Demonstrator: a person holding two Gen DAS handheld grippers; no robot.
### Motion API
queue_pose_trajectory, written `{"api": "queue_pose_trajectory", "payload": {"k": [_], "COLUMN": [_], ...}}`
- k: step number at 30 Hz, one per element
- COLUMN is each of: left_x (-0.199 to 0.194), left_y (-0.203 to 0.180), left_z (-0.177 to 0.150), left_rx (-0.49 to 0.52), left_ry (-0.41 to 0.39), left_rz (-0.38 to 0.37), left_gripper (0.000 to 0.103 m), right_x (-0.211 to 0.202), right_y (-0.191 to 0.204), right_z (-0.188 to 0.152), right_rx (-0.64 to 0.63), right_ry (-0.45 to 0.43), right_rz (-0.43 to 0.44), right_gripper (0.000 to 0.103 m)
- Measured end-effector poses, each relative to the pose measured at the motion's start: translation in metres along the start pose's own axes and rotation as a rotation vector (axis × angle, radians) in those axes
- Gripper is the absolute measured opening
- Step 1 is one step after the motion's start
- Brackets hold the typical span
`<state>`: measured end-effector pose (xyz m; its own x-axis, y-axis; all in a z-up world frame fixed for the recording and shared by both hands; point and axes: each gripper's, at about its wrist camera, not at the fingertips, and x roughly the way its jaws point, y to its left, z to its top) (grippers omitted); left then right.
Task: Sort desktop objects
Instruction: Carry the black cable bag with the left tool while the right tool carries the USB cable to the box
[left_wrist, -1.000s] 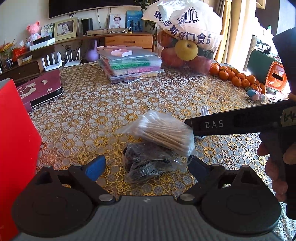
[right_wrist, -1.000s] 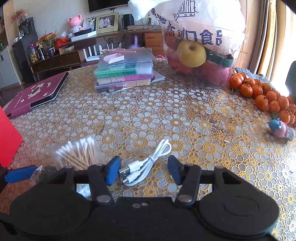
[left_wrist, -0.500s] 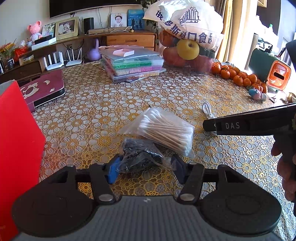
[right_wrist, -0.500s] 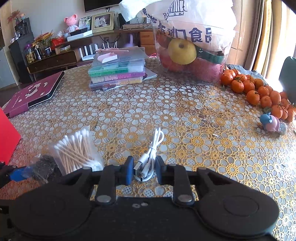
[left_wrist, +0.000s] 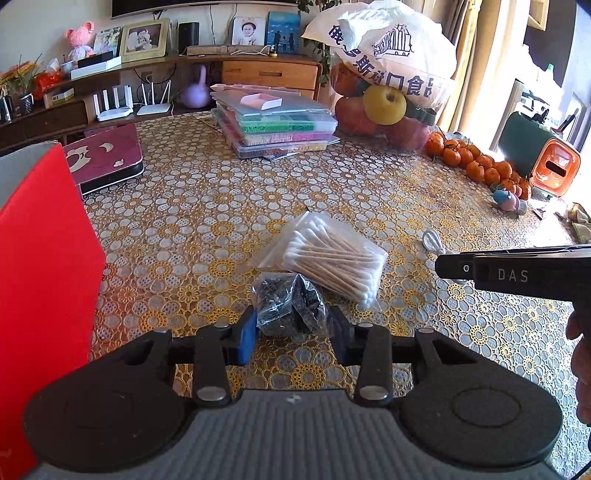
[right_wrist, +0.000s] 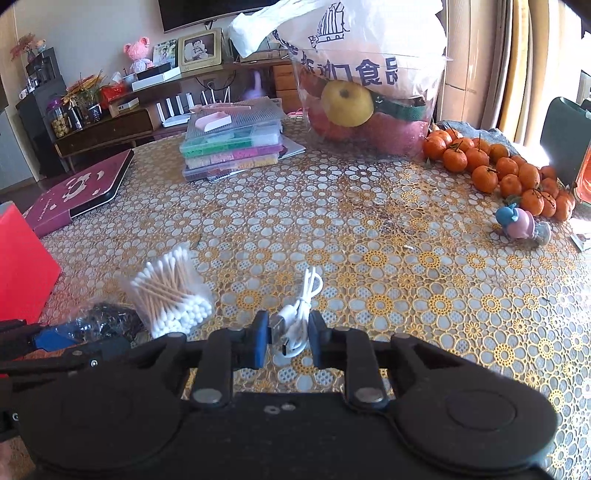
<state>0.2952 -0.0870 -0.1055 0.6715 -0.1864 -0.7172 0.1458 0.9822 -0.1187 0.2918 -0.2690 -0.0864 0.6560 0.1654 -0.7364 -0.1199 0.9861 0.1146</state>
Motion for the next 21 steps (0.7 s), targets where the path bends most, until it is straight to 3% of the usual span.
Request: {"api": "queue_pose_trajectory", "payload": {"k": [21], "left_x": [-0.063], "left_y": [0.005], "left_z": [-0.017], "left_rx": [-0.029], "left_ry": [0.026], "left_rz": [-0.046], "left_gripper": [0.036], "right_x": [-0.086], "right_y": [0.021], "right_z": [-0.038], "right_rx": [0.003], "right_ry": [-0.016], "right_rz": [0.036], "right_gripper": [0.022]}}
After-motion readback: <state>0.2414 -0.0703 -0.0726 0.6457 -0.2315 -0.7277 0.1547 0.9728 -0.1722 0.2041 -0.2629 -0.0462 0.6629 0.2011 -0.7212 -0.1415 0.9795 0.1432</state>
